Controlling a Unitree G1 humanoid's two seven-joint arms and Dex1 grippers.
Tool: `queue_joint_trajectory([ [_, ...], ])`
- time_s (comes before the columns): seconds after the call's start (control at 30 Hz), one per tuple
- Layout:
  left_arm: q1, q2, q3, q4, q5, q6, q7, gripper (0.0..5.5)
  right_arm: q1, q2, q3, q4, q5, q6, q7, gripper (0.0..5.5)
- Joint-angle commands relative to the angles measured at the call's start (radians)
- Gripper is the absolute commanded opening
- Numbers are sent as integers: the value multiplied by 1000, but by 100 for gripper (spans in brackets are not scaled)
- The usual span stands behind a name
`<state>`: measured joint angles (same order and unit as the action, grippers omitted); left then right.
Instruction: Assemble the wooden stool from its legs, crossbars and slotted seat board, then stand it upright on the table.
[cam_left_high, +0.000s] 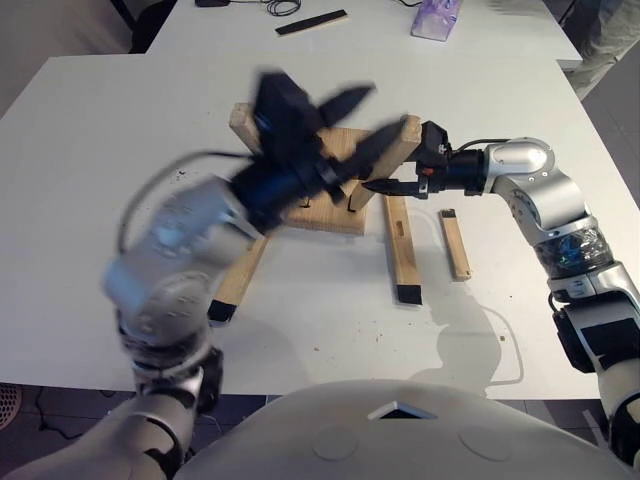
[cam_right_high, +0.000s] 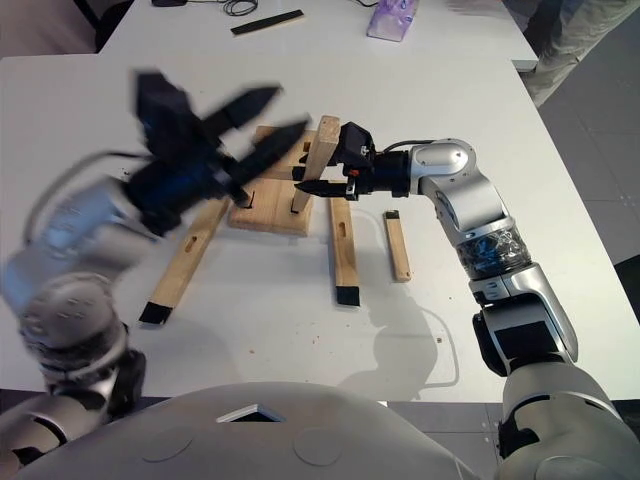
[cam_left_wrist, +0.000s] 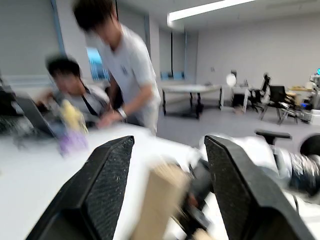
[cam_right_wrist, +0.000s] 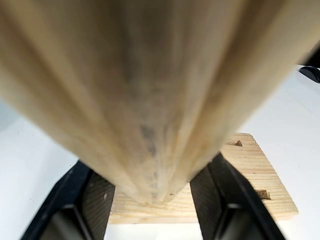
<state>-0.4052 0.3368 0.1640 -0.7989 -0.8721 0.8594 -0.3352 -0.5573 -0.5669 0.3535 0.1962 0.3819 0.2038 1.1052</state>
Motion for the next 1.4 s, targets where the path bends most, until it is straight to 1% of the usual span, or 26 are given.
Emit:
queue_joint_trajectory([
  [0.03,-227,140,240,188,-160,-14,52,261,167,-23,85,48,-104,129,-22,199],
  [0.07,-224,190,248,248,-76,-40,51,261,173,-21,83,41,-102,129,-29,199],
  [0.1,-188,259,224,305,57,-87,43,261,179,-18,82,34,-100,130,-36,199],
  [0.17,-76,378,144,429,330,-244,24,261,189,-16,78,19,-96,132,-49,199],
  [0.2,-20,414,107,487,434,-322,20,261,193,-17,77,11,-94,134,-53,199],
  [0.27,85,433,26,608,599,-481,15,261,201,-18,76,1,-93,135,-58,199],
  [0.37,168,355,-106,700,723,-611,24,261,194,-13,81,10,-103,129,-50,199],
  [0.5,174,248,-257,713,843,-679,39,261,169,-6,101,28,-121,124,-33,199],
  [0.57,161,196,-322,682,882,-683,28,261,154,-1,115,33,-128,127,-22,199],
  [0.67,131,119,-436,553,925,-643,-6,261,129,7,152,43,-143,129,6,199],
  [0.73,128,91,-501,473,949,-589,-31,261,105,25,177,60,-149,137,24,199],
  [0.8,160,88,-551,439,972,-551,-54,261,81,43,199,80,-155,142,37,199],
  [0.93,237,92,-594,429,1027,-516,-67,261,43,75,237,119,-154,165,71,199],
  [1.1,222,50,-604,404,1033,-493,-86,261,32,87,280,165,-177,156,104,199],
  [1.23,250,35,-552,429,973,-484,-97,261,28,87,244,129,-135,161,86,199],
  [1.33,289,30,-504,436,914,-491,-108,261,41,50,222,90,-113,169,99,199],
  [1.4,306,25,-498,427,881,-499,-126,261,59,26,225,87,-118,166,111,199],
])
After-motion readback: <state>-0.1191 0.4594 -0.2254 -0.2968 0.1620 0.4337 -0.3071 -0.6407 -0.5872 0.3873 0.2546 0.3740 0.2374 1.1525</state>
